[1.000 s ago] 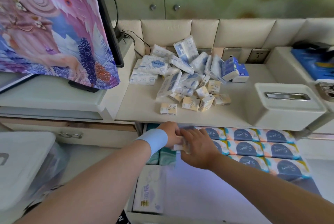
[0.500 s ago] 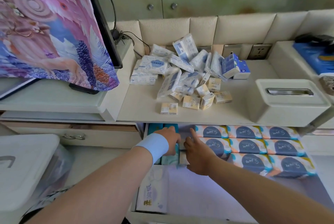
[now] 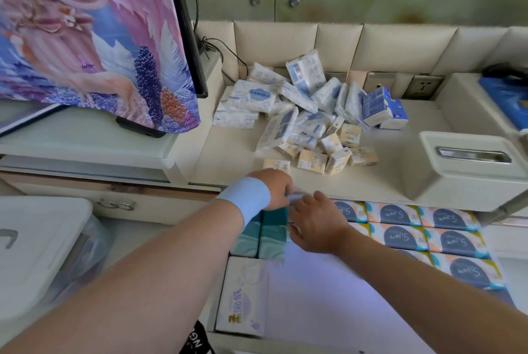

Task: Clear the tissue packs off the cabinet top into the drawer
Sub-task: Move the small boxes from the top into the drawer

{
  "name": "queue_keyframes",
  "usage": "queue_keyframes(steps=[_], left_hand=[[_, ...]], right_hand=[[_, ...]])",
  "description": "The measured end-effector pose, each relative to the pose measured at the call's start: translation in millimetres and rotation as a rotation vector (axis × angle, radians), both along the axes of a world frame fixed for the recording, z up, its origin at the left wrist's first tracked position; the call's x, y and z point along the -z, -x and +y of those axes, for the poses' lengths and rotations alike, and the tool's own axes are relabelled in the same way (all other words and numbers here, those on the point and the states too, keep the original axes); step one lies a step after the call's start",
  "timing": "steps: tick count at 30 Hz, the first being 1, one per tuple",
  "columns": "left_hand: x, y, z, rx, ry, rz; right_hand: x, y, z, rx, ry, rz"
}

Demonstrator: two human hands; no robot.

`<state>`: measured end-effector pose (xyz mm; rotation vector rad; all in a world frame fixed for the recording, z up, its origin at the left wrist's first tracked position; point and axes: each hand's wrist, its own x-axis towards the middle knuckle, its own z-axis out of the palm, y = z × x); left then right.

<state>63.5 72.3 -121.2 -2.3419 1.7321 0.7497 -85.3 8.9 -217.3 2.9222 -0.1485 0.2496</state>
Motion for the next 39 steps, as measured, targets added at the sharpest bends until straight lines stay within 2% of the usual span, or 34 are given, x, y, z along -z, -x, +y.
queue_keyframes(steps=[2,4,6,8,10,13,15,19,22,24,26,30,35,39], left_hand=[[-5.9,-7.0,-6.6,-0.136,0.168,0.024],[-5.9,-13.6,-13.6,-0.191,0.291,-0.004],[-4.8,-16.8,-18.9,-0.199,0.313,-0.042],[-4.6,-17.0,-22.0,-0.216,0.260,-0.062],[-3.3,-16.8,-21.6,-0.241,0.208,-0.088],[4.4,-18.5,-16.6,-0.232,0.129,-0.105],[7.5,-18.5,-14.4,-0.219,0.099,-0.104],[7.6,-10.2,-18.8,-0.189,0.101,-0.185],[9.4,0.6,-25.1,-0.184,0.093,-0.208],[6.8,7.5,-28.3,-0.176,0.079,-0.204],[2.2,12.8,-30.6,-0.151,0.050,-0.193],[-3.8,20.4,-28.6,-0.076,-0.051,-0.148],[-8.2,24.8,-17.4,-0.035,-0.118,-0.064],[-3.0,23.7,-3.0,-0.010,-0.205,-0.051]], right_hand=[[-17.5,-2.8,-11.5,0.029,-0.007,-0.221],[-34.2,-5.0,-25.5,0.170,0.017,-0.335],[-49.1,-1.9,-39.3,0.379,0.026,-0.269],[-56.1,5.5,-53.7,0.538,0.067,-0.078],[-53.0,15.1,-65.2,0.552,0.074,0.043],[-51.4,26.7,-71.3,0.516,0.061,0.030],[-50.4,33.2,-74.3,0.559,-0.025,0.051],[-48.9,48.5,-81.9,0.625,-0.377,0.020],[-45.6,57.4,-81.7,0.638,-0.444,0.073],[-48.6,59.7,-80.2,0.658,-0.475,0.040],[-52.4,62.1,-74.0,0.613,-0.489,0.031],[-53.8,66.2,-35.5,0.360,-0.550,0.149],[-15.6,57.9,17.9,0.063,-0.212,0.323],[14.7,49.5,30.9,0.112,-0.050,0.408]])
